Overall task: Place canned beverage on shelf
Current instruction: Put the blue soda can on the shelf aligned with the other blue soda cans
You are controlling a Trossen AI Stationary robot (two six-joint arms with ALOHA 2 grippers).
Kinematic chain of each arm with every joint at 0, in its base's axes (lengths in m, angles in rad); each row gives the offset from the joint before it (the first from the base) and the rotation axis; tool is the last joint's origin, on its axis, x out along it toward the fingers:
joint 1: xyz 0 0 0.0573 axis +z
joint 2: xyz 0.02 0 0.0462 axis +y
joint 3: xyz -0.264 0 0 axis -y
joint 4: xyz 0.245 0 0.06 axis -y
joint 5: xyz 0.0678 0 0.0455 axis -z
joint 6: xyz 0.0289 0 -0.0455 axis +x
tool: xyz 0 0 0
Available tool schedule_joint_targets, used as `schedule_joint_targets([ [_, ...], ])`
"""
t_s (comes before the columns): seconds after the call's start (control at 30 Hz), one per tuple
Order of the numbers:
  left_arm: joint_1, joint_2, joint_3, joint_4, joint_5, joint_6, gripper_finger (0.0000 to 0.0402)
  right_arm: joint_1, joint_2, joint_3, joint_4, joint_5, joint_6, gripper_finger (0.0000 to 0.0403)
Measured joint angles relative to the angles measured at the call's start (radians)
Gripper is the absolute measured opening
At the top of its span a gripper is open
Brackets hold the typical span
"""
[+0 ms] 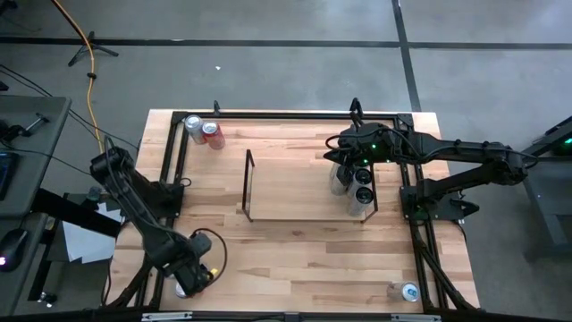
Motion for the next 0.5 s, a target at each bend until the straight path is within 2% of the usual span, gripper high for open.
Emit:
schedule_joint_targets([
  [0.3,0.007,0.018,0.000,-0.001,-0.032,0.032,0.0242,0.000,0.000,0.000,0.000,0.000,0.000,0.0000],
  [0.5,0.007,0.017,0.000,-0.002,-0.038,0.054,0.0202,0.000,0.000,0.000,0.000,0.000,0.000,0.0000],
])
